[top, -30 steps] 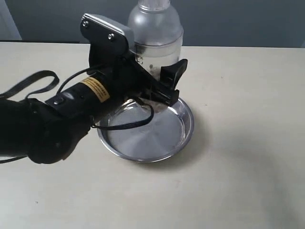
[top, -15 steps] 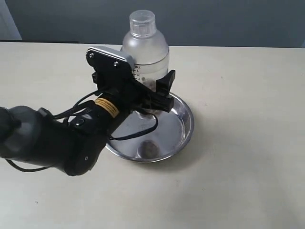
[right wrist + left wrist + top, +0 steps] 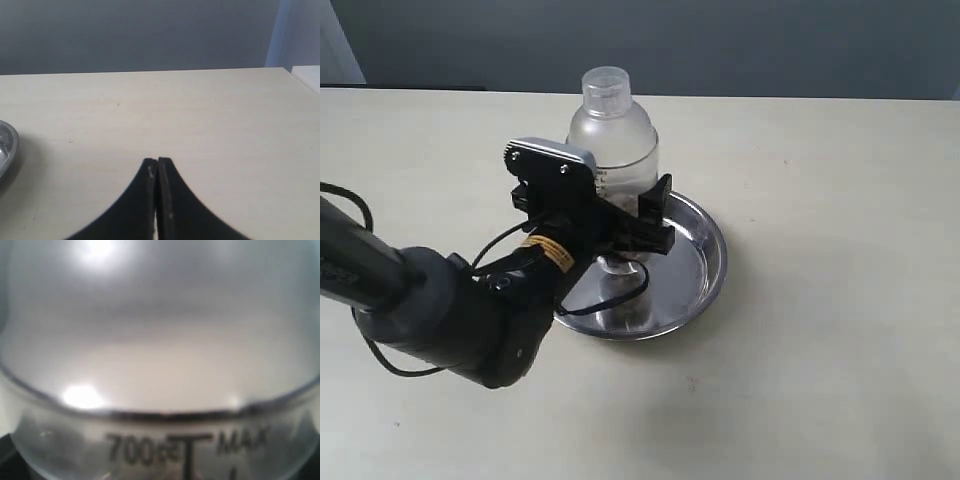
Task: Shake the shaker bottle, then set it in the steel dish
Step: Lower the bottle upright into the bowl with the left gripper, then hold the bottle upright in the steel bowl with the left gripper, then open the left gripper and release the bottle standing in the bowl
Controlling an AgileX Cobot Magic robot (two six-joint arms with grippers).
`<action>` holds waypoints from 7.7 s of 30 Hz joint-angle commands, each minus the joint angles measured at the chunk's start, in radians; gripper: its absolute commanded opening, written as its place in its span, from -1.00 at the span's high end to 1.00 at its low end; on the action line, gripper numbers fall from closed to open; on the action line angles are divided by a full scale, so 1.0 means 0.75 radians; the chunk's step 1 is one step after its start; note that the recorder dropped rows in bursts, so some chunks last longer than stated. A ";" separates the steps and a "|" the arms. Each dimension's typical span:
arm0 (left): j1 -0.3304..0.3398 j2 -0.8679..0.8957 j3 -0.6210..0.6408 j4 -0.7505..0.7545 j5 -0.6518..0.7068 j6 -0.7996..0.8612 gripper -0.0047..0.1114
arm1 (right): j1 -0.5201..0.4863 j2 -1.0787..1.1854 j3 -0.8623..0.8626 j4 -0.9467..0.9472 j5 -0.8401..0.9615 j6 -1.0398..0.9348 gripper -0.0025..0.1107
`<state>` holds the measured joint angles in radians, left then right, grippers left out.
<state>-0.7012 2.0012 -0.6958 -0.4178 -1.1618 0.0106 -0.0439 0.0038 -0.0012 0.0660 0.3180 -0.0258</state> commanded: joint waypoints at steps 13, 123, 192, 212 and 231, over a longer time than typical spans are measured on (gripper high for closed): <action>-0.001 0.111 -0.003 -0.084 -0.079 -0.014 0.92 | -0.005 -0.005 0.002 -0.002 -0.018 0.000 0.97; 0.014 0.062 0.024 0.105 -0.079 0.037 -0.55 | -0.005 -0.005 0.002 -0.002 -0.018 0.000 0.97; 0.014 -0.047 0.171 0.229 -0.079 -0.103 -0.55 | -0.005 -0.005 0.002 -0.002 -0.018 0.000 0.97; 0.014 -0.071 0.171 0.334 -0.079 0.040 -0.78 | -0.005 -0.005 0.002 -0.002 -0.018 0.000 0.97; 0.014 -0.187 0.171 0.279 -0.079 0.040 -0.78 | -0.005 -0.005 0.002 -0.002 -0.018 0.000 0.97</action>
<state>-0.6906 1.8761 -0.5729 -0.1940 -1.2084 0.0377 -0.0439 0.0038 -0.0012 0.0660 0.3180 -0.0262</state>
